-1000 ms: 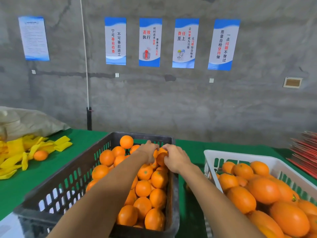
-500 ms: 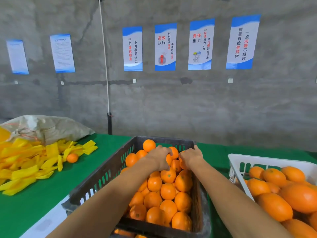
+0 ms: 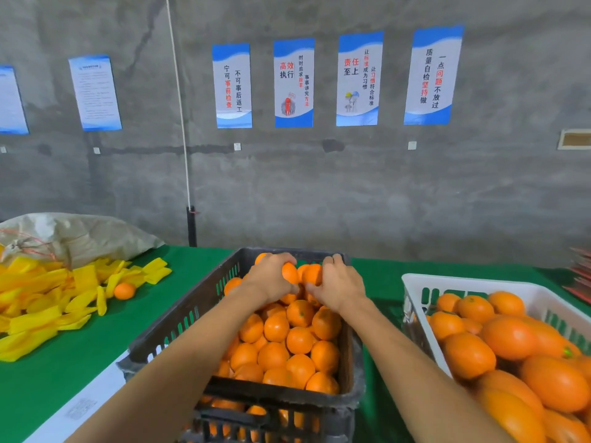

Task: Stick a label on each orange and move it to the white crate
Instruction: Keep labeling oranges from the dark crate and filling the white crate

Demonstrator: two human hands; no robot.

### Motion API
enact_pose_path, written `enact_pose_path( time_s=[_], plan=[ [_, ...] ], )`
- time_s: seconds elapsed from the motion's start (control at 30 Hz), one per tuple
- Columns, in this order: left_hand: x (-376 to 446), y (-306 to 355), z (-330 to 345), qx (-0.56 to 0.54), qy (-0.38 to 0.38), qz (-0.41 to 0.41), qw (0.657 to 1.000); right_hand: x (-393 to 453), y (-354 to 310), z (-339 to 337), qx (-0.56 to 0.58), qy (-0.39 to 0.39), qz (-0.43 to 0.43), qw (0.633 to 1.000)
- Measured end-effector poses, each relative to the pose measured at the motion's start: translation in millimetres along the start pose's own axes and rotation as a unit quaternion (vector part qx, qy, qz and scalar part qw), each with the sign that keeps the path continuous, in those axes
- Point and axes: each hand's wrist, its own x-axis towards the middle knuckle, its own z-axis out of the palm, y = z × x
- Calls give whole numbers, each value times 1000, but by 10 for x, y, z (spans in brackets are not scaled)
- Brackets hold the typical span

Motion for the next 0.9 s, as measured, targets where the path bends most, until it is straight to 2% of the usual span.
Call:
enact_pose_path(
  time_s=[0.1,0.2,0.3,0.43,0.57,0.73,0.9],
  plan=[
    [-427,157,-218,-41,46,33,998,-484,-63,-292,155,73,21,985],
    [-1011,363,-381,-128,124,86,980,-1032,-89,-616,274,150,17,950],
    [-1570,568,-443,-180,167,135,960,-1528,-106,-896,318,212,-12,924],
    [-2219,705,-312,-202,179,182,946,-2207,-110,-997,319,238,-43,917],
    [-2771,624,59,-232,150,181,944,-2858,-43,-774,321,212,-55,921],
    [-3262,330,754,-281,40,84,955,-3484,61,-201,317,89,5,944],
    [-3475,83,1296,-270,-57,30,961,-3786,136,257,246,-18,61,967]
  ],
)
